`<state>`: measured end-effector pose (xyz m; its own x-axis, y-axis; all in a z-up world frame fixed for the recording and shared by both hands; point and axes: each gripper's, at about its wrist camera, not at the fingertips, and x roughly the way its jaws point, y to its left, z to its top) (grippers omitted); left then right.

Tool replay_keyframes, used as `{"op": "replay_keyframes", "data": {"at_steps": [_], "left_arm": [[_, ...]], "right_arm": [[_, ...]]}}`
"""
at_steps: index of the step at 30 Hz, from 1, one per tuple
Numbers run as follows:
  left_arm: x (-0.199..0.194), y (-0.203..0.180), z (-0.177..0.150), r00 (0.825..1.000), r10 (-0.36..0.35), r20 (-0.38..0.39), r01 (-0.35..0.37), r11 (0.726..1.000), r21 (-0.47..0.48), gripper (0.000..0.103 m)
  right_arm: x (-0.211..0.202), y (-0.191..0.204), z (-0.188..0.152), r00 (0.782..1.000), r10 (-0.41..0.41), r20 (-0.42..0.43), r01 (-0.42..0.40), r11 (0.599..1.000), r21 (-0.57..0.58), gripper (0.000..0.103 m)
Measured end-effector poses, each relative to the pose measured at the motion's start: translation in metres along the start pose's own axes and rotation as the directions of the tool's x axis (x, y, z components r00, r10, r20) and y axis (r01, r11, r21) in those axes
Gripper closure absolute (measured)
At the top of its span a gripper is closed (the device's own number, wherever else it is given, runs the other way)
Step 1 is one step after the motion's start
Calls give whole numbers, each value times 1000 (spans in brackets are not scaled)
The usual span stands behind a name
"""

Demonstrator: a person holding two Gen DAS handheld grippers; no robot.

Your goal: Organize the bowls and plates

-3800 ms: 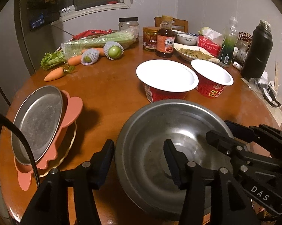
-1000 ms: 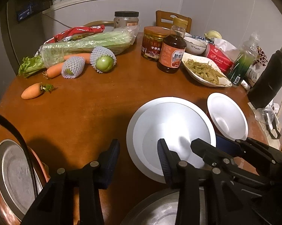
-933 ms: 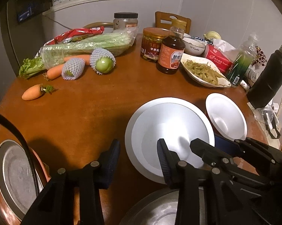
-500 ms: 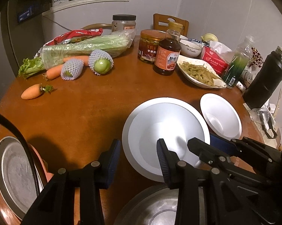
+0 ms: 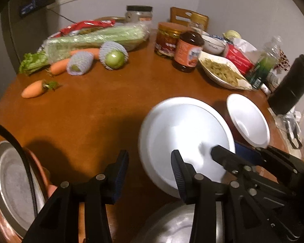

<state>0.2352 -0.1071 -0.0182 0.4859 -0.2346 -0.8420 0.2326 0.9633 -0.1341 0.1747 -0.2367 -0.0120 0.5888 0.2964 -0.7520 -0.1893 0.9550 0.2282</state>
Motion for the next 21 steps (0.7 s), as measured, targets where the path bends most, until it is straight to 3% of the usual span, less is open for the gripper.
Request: {"op": "replay_keyframes", "data": {"at_steps": [3,21], "left_arm": [[-4,-8,-1,1000,-1,19,0,1000,25,66],[-69,-14,-11,988,12,155,-20,998,51,66]], "right_arm": [[1,2,0,1000,2,-3,-2,1000,-9,79],[-48,25,2,995,8,97,-2,998,-64,79]]}}
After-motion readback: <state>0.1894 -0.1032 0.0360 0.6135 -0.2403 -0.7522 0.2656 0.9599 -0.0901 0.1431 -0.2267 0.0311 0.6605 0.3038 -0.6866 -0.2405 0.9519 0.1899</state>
